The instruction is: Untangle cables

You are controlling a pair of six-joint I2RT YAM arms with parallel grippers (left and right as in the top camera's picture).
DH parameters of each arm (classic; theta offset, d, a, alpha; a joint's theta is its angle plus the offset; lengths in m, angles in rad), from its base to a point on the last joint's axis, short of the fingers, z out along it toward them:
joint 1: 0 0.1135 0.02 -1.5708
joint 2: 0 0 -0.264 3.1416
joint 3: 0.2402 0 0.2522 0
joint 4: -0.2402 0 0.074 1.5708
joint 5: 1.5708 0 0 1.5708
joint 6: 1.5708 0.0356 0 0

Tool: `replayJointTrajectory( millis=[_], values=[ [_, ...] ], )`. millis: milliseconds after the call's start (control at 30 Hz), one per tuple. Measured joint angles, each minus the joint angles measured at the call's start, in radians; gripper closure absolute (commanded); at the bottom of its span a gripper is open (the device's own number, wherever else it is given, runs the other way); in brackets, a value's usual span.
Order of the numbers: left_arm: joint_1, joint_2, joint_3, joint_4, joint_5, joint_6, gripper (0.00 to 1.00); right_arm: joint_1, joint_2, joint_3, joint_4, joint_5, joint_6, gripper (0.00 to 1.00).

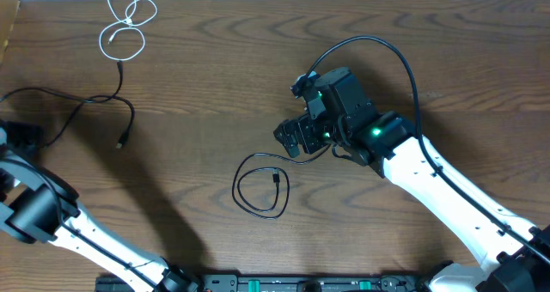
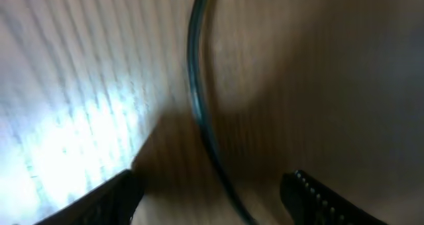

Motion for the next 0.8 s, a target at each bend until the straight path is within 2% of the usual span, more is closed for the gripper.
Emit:
replayJointTrajectory(
  millis=[67,100,133,267,300,800],
  values=[
    [-0.001,0.0,0.0,0.003,-0.002,0.004,0.42,0.0,0.0,0.0,0.0,0.0,0.003,0.01],
    [-0.001,0.0,0.0,0.005,-0.001,0.005,0.57,0.0,0.0,0.0,0.002,-0.001,0.005,0.01],
    [-0.001,0.001,0.0,0.005,-0.002,0.004,0.66,0.0,0.0,0.0,0.002,-0.001,0.005,0.01],
    [0.0,0.004,0.0,0.016,-0.002,0.005,0.9,0.0,0.0,0.0,0.002,-0.002,0.006,0.01],
    [0.0,0.005,0.0,0.021,-0.001,0.008,0.92,0.0,0.0,0.0,0.002,-0.002,0.006,0.01],
    [-0.057,0.016,0.0,0.151,0.129,0.085,0.92,0.0,0.0,0.0,0.002,-0.003,0.013,0.01]
  ],
)
